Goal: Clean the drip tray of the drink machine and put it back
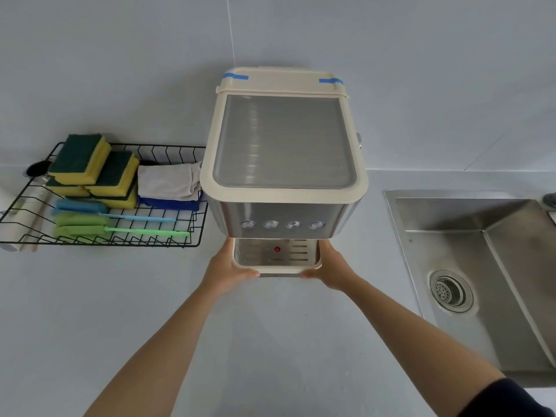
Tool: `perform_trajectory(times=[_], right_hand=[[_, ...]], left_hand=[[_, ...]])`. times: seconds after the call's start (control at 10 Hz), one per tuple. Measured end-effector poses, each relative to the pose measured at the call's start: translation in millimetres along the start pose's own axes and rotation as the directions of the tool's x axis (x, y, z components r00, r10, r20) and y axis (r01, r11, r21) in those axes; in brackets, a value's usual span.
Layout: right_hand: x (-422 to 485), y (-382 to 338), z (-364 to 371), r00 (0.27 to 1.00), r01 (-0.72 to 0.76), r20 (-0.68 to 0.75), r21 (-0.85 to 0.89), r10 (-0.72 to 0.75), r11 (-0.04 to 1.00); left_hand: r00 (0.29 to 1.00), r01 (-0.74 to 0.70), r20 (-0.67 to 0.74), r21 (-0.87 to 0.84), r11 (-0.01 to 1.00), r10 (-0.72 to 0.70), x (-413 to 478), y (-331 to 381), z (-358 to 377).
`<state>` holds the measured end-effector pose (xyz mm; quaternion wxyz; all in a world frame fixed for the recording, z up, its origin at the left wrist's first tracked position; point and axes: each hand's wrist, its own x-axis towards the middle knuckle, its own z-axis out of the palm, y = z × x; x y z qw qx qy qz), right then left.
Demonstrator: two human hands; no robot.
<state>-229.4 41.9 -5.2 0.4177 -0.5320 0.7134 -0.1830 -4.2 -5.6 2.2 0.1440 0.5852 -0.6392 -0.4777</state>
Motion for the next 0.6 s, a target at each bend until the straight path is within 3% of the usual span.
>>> perform_trajectory(times=[0.3, 0.5, 0.6], right_hand=[[0.0, 0.8, -0.6, 1.000, 0.006, -0.001, -0.013, -0.006, 1.000], [-9.0, -3.1, -4.9, 0.997, 0.038, -0.056, -0.147, -0.047, 0.988], [-21.6, -8.4, -16.9, 0.993, 0.073, -0.079, -0.187, -0.089, 0.980]], left_hand=[[0.999, -0.035, 0.031, 0.003, 0.999, 0.035, -0.1, -0.9, -2.0], [0.997, -0.068, -0.016, 0.119, 0.991, 0.070, -10.1, 13.5, -7.1], [0.983, -0.145, -0.089, 0.162, 0.976, 0.160, -22.0, 15.1, -10.7]])
